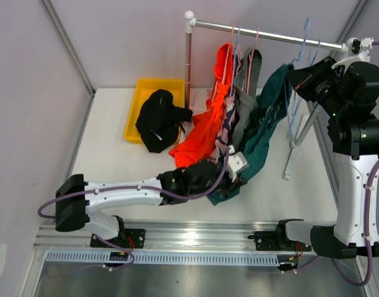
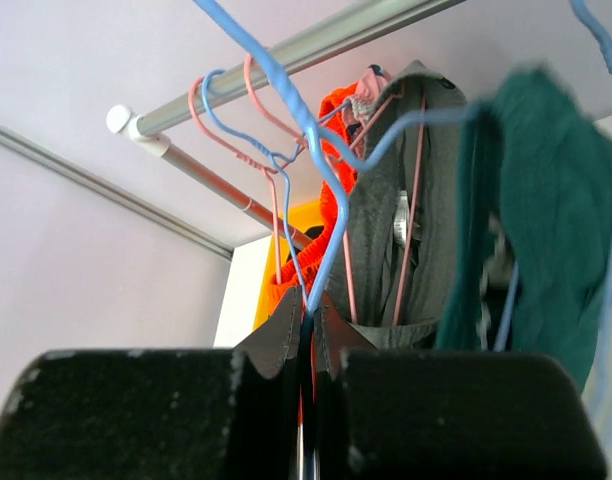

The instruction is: Remove the shorts from the hanger

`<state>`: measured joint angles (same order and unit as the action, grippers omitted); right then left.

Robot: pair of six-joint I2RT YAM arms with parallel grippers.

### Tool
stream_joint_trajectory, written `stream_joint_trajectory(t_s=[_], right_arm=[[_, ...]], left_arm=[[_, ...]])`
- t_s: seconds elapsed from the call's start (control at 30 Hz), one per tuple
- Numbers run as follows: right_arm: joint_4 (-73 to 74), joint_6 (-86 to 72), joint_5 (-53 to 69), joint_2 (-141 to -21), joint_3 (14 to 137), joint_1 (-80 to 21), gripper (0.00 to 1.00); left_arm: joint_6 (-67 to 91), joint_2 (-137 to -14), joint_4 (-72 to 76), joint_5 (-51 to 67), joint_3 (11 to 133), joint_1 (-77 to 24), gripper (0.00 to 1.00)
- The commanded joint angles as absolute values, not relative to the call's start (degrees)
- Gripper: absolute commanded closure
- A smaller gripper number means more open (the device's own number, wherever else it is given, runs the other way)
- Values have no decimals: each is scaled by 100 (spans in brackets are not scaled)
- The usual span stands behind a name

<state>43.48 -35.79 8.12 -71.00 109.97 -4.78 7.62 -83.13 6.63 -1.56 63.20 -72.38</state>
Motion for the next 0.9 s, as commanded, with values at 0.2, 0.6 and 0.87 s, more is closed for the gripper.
stream_joint_trajectory(t_s=[0.2,0.6,0.87], right_arm=[[4182,-3928,1362,-6804,11225,-220,100],[5712,-4026,2321,-6150,11624,-220,100],[5134,-3718,1908,-7066,11901,-202,100]], left_arm=[[1135,-8445,696,-1387,6712,-7673,100],[1713,-11593,-3243,-2021,12051,-6460,100],[2118,-9714,-3786,-2794,10143,-7469,100]])
